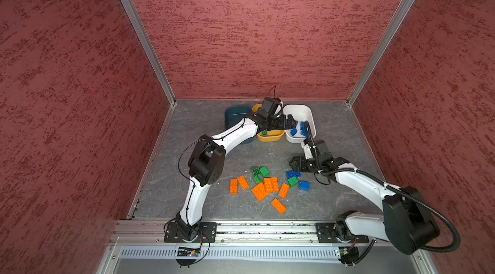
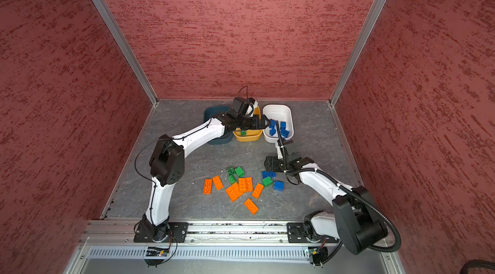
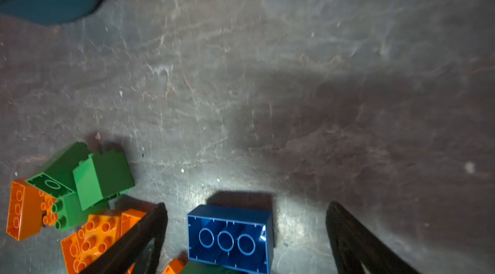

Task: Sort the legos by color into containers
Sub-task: 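Grasp the long blue brick with right gripper while left gripper hovers over bins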

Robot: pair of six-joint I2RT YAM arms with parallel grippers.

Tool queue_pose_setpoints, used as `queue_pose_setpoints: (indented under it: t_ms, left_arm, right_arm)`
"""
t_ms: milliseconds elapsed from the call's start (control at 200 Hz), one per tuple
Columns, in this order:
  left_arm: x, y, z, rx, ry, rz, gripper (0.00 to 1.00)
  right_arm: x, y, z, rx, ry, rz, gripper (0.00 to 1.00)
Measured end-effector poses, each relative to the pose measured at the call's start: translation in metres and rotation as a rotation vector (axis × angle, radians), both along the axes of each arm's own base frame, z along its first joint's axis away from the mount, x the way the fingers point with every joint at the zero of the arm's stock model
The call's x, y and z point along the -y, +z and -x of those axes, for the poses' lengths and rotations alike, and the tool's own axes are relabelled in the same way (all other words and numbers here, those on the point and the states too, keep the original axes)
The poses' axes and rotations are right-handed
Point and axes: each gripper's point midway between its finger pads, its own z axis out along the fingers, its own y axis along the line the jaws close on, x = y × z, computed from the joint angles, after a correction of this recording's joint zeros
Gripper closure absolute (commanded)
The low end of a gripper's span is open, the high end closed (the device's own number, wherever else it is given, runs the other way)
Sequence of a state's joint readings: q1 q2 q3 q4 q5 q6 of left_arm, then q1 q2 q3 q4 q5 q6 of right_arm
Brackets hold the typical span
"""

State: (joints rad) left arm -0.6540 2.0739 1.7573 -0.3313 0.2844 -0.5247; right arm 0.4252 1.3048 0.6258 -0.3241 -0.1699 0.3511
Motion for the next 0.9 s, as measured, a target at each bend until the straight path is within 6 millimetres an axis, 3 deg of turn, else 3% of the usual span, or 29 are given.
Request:
queue_pose_setpoints:
  t_ms: [160, 311, 516, 731, 902]
  left_arm:
    - [-0.039, -0.007, -0.004, -0.021, 0.101, 0.009, 0.01]
    - [-0.065, -0.027, -0.009, -0.054, 0.176, -0.016, 0.01]
    - [-0.071, -0.038, -0.007, -0.068, 0.203, -0.028, 0.01]
    - [-0.073, -0.029, -0.005, -0.052, 0.21, -0.011, 0.01]
    - [-0.078, -0.023, -0.002, -0.039, 0.22, -0.009, 0.01]
  right_arm:
    - [-0.015, -0.019, 0.021, -0.078, 0.069, 0.076, 0.09]
    - [-0.02, -0.025, 0.022, -0.092, 0.085, 0.157, 0.18]
    - [-0.015, -0.025, 0.017, -0.071, 0.061, 0.246, 0.35]
    - [-0.017, -0.025, 0.011, -0.065, 0.056, 0.266, 0.32]
    - [-0.018, -0.026, 0.01, -0.062, 0.057, 0.27, 0.41]
